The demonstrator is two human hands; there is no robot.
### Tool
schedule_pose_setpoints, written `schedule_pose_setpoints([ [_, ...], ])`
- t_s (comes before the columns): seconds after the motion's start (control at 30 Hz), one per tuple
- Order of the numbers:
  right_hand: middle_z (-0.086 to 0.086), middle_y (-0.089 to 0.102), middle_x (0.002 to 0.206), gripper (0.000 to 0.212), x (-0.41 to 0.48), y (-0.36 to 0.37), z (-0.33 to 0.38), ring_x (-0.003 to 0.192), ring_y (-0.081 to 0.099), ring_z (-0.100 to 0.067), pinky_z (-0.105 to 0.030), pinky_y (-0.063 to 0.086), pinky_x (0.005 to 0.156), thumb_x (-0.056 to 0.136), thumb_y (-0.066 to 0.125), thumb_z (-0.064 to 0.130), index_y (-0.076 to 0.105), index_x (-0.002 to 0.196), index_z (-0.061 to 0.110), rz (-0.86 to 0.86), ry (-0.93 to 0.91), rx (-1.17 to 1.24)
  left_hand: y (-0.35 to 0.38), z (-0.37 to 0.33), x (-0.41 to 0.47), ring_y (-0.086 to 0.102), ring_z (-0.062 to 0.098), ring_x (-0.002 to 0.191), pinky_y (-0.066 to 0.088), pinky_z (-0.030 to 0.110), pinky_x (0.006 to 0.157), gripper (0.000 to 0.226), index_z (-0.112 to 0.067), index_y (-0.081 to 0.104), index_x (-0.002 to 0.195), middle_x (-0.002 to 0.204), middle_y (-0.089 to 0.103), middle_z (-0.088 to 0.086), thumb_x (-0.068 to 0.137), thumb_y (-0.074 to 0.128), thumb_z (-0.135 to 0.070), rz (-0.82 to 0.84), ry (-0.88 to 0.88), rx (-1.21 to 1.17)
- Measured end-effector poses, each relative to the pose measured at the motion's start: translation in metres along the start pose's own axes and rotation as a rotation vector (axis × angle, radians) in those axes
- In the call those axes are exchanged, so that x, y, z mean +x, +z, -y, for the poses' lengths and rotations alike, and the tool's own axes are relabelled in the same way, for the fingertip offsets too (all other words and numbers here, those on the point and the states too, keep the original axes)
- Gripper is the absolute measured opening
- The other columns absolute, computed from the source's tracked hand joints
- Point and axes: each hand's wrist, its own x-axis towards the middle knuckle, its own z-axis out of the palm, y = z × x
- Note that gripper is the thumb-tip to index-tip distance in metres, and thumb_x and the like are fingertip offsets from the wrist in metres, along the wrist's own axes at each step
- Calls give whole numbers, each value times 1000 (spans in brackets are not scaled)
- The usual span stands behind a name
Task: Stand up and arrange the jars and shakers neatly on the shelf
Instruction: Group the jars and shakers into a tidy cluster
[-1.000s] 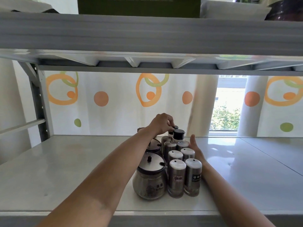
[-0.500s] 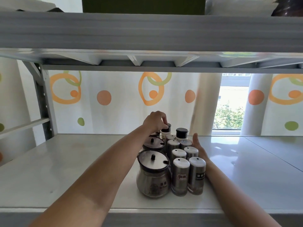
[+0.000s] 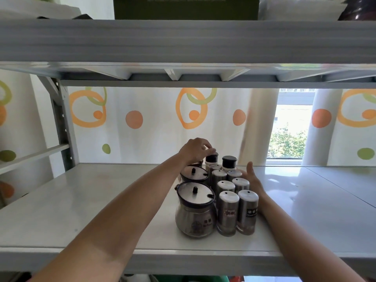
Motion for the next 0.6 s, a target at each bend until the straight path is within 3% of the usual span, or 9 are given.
schedule_pose_setpoints([
  [0.07, -10, 70, 109, 80, -5, -6, 2, 106, 60, -30, -42, 45, 94, 93, 7, 59, 44, 137, 4, 28, -2, -16, -11, 0, -18, 63, 26, 106, 50, 34, 86, 30, -9, 68, 110, 117, 68, 11, 93, 56, -30, -71, 40, -205],
  [0.13, -15, 51, 139, 79, -18, -23, 6, 127, 47, -30, -45, 34, 109, 92, 8, 60, 39, 141, 6, 19, 9, -73, -27, 4, -48, 65, 25, 102, 50, 33, 86, 27, -9, 68, 110, 115, 68, 12, 96, 51, -25, -172, 101, -518],
  [0.2, -13, 45, 144, 74, -33, -49, 10, 127, 47, -25, -38, 35, 106, 94, 12, 57, 38, 141, 7, 13, 3, -86, -43, 17, -87, 66, 21, 101, 52, 30, 88, 32, -9, 69, 105, 110, 71, 11, 96, 47, -29, -187, 135, -884],
  [0.3, -15, 60, 129, 72, -62, -92, 18, 112, 62, -26, -36, 50, 94, 88, 25, 59, 57, 125, 6, 55, 22, -45, -57, 48, -149, 68, 25, 101, 56, 30, 85, 48, -7, 72, 102, 107, 72, 14, 91, 44, -45, 60, 110, -1260],
  [0.37, -22, 69, 108, 76, -84, -106, 24, 98, 69, -31, -35, 58, 83, 79, 41, 65, 71, 100, -2, 139, 63, -16, -52, 63, -183, 67, 30, 103, 55, 34, 88, 58, -1, 71, 103, 108, 70, 20, 90, 47, -52, 290, 89, -1313],
  [0.43, -30, 69, 95, 82, -101, -103, 25, 86, 70, -33, -35, 58, 78, 67, 61, 69, 72, 85, -10, 266, 122, -54, -40, 68, -204, 63, 33, 111, 51, 38, 96, 65, 4, 68, 108, 115, 66, 24, 90, 45, -55, 498, 106, -1276],
  [0.5, -33, 67, 99, 88, -112, -84, 23, 90, 69, -36, -36, 57, 82, 61, 69, 70, 70, 89, -14, 412, 194, -85, -26, 62, -213, 54, 34, 123, 44, 39, 105, 66, 5, 62, 119, 127, 58, 26, 93, 41, -53, 641, 157, -1168],
  [0.6, -26, 64, 118, 87, -116, -39, 16, 108, 64, -32, -34, 52, 93, 74, 56, 71, 67, 108, -8, 626, 224, -138, -11, 45, -209, 44, 36, 132, 35, 40, 112, 63, 8, 50, 130, 138, 48, 26, 97, 39, -45, 738, 242, -1041],
])
